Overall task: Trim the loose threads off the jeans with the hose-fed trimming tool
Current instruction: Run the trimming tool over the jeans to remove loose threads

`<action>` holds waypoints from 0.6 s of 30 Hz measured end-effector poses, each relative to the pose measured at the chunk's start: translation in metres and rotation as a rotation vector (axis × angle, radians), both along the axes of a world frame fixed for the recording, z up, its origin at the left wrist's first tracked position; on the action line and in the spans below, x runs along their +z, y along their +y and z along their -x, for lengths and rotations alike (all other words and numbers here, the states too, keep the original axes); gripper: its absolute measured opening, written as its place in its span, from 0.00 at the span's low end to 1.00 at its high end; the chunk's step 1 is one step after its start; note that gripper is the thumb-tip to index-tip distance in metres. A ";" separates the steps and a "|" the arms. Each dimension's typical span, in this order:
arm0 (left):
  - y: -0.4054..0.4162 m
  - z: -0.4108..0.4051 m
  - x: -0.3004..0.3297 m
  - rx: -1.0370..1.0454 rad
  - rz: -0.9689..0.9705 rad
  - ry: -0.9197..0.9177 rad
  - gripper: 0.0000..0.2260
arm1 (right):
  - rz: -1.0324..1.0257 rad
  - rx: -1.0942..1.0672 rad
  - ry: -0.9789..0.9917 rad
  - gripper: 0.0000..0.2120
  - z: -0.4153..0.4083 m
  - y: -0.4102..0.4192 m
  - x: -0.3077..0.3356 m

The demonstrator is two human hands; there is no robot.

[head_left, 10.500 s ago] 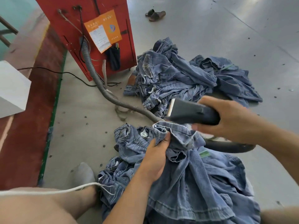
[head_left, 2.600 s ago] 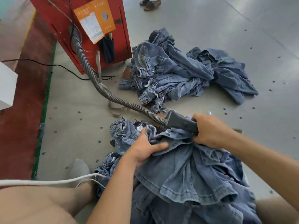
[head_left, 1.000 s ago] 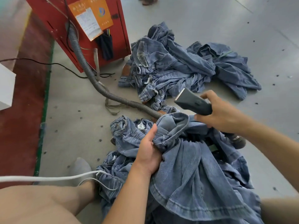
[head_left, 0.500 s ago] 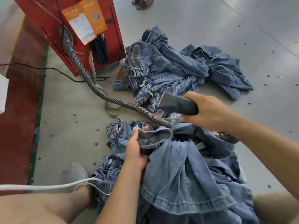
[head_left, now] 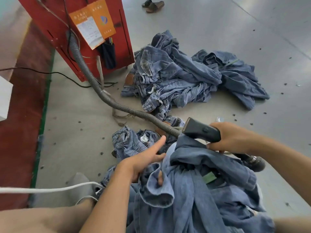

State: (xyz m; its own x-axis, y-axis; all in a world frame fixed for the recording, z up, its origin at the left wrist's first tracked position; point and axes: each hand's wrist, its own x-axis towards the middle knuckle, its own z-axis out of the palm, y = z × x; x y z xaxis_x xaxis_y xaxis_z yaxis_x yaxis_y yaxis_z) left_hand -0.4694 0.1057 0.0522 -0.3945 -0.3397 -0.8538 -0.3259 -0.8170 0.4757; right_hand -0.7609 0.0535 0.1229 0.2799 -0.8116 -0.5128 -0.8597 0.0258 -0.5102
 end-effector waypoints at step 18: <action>-0.005 0.070 -0.009 -0.658 0.653 -0.681 0.21 | 0.498 -0.219 0.160 0.14 0.012 -0.028 0.004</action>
